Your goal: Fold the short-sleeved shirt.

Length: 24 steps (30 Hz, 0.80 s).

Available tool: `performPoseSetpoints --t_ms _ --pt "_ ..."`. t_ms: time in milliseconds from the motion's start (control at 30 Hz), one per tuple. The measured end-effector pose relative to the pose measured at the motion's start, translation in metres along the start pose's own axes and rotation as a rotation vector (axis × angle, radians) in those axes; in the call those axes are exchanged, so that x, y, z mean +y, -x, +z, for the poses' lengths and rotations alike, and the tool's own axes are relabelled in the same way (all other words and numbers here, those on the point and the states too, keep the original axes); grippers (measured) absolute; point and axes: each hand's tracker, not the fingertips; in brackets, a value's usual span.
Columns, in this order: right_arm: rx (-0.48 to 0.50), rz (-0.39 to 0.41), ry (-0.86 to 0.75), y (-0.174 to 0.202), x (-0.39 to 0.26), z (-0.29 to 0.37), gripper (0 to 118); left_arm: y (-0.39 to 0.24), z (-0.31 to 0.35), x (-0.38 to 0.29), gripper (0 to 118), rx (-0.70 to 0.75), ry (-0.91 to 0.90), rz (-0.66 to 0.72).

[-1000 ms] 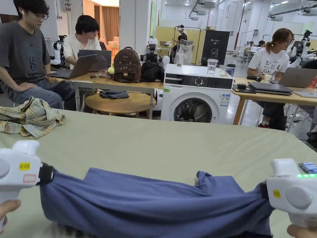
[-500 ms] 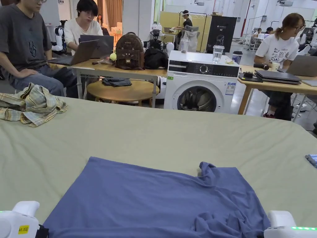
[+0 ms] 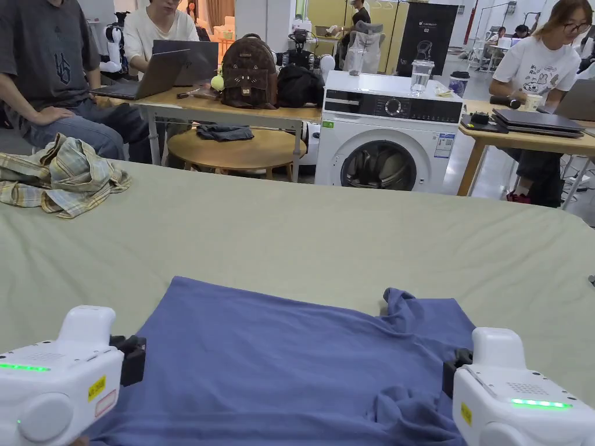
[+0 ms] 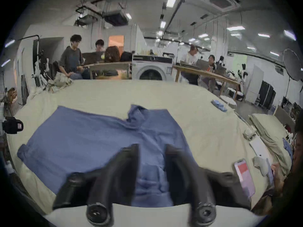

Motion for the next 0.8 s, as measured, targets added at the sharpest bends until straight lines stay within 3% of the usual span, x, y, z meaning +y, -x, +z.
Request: performPoseSetpoints --t_ms 33,67,367,567,733,767,800 --pt "-0.005 -0.004 -0.021 0.008 0.000 0.003 2 -0.006 -0.001 0.001 14 0.020 -0.015 -0.026" --pt "-0.003 -0.005 -0.023 0.014 0.000 0.004 0 -0.007 -0.009 0.001 0 0.052 -0.028 -0.042" --pt "0.058 -0.020 0.021 0.025 0.011 -0.024 0 0.026 -0.101 0.070 0 -0.037 0.126 0.052" --pt "0.057 -0.031 0.072 0.023 0.020 -0.047 0 0.052 -0.190 0.127 0 -0.054 0.266 0.044" --pt "0.043 -0.025 0.104 0.018 0.020 -0.064 0 0.058 -0.241 0.153 0 -0.104 0.410 0.119" --pt "0.041 -0.027 0.112 0.016 0.020 -0.067 0 0.058 -0.249 0.154 9 -0.099 0.412 0.122" --pt "0.039 -0.028 0.120 0.015 0.019 -0.069 0 0.057 -0.258 0.154 30 -0.096 0.429 0.116"
